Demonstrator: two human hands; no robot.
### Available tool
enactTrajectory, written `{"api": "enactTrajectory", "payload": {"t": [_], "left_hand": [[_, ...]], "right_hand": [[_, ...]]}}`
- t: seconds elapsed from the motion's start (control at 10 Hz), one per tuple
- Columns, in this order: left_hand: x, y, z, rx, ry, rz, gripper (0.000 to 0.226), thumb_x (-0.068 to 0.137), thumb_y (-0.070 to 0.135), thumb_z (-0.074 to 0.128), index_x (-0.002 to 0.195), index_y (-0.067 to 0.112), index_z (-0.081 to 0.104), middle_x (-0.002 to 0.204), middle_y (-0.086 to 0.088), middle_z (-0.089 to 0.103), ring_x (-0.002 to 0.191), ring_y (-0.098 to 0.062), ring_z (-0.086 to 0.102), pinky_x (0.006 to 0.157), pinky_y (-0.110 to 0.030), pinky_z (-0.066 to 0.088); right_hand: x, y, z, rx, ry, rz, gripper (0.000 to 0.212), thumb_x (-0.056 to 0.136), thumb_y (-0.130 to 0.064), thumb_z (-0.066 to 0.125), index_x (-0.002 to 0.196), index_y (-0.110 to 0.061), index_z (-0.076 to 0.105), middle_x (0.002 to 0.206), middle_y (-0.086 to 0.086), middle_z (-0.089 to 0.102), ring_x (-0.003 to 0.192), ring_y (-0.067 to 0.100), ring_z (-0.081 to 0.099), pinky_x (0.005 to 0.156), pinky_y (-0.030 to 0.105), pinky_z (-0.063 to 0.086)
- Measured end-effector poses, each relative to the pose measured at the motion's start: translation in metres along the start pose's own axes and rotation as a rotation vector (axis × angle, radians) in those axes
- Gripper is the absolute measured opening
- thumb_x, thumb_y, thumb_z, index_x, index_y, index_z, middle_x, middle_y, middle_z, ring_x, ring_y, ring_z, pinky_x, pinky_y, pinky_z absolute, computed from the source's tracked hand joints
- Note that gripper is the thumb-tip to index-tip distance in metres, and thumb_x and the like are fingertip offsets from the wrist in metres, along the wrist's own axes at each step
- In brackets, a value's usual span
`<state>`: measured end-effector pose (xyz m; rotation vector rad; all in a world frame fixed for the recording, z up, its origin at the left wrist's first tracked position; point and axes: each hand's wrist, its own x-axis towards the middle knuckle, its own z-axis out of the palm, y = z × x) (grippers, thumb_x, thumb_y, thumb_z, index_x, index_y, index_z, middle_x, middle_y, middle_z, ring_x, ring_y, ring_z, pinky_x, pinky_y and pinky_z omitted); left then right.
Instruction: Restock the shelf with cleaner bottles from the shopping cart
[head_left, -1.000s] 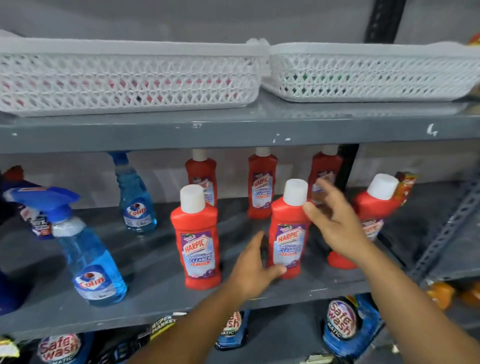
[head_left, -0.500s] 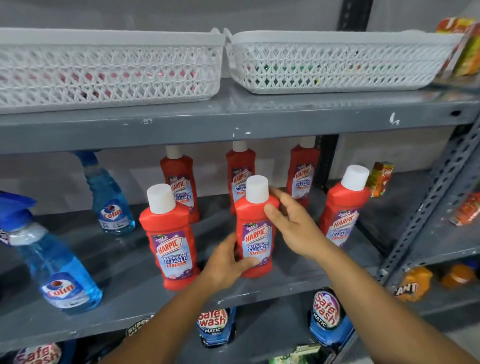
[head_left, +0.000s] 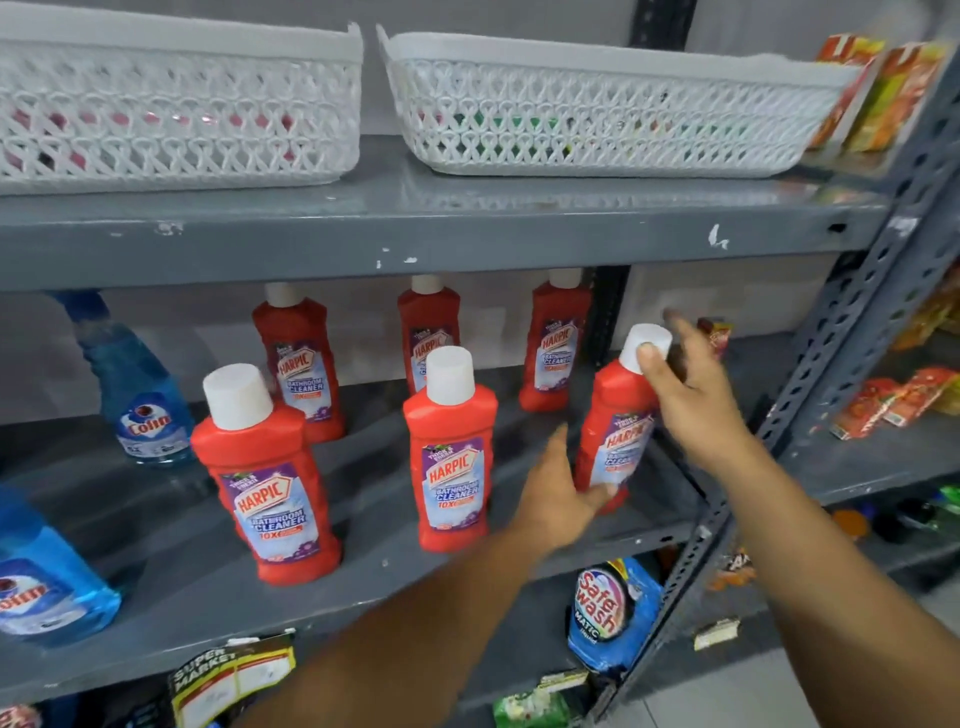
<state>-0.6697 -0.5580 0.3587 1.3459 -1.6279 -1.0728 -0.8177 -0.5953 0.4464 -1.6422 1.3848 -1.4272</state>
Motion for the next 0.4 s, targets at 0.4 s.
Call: {"api": "enactTrajectory", "payload": {"t": [0.4], "left_hand": [[-0.007,0.0,0.003,0.147,0.011,0.025,0.069,0.085,0.025,0.066,0.142,0.014,0.028,0.143,-0.01,0.049,0.129,-0.028,0.049,0.109,-0.038,0.039]], "right_hand": [[-0.006,0.003,0.006,0.058,0.115,-0.101,0.065,0.079,-0.062,0.056,0.134,-0.03,0.048,0.119,-0.021,0.06,0.099,-0.016,0.058,0.089,0.018,0.047]]}}
